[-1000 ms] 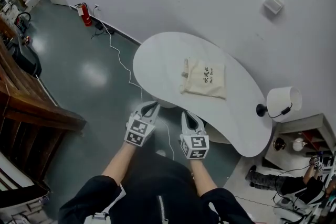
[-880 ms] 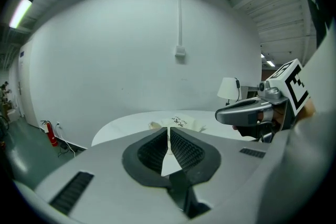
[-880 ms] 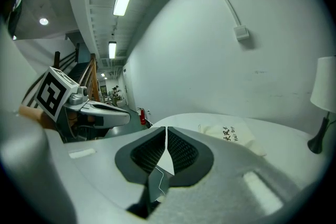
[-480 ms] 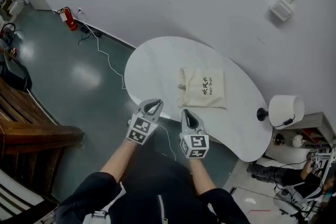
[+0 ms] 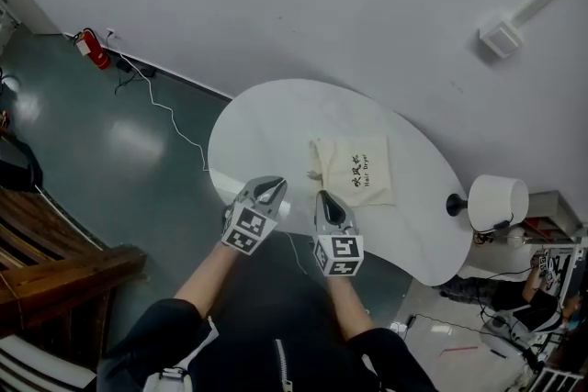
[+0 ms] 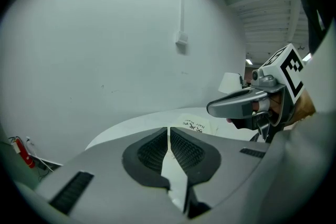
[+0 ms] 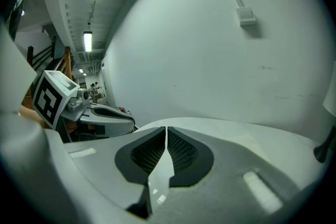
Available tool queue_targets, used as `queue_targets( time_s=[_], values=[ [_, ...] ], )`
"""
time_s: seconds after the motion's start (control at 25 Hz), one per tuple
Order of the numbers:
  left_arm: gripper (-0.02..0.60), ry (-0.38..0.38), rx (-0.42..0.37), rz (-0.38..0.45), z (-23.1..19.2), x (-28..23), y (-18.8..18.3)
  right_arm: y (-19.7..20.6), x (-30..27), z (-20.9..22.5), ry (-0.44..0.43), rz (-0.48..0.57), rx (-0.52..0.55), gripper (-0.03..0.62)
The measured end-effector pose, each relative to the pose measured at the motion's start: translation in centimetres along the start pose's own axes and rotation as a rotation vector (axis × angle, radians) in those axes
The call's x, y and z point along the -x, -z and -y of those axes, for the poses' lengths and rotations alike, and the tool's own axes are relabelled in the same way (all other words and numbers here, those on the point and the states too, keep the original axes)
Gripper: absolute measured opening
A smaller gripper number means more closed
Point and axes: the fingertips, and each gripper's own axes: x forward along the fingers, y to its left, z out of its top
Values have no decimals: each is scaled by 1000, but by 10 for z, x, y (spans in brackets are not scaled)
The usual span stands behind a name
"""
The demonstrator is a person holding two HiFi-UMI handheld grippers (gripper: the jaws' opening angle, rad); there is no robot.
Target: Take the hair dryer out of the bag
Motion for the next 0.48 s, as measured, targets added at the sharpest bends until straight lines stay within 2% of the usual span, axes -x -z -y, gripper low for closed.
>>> queue_targets(
  time_s=[0.48],
  values=[
    [23,131,-53,-63,-41,-27,6,-8,-58,16,145,0,-5,5]
  ],
)
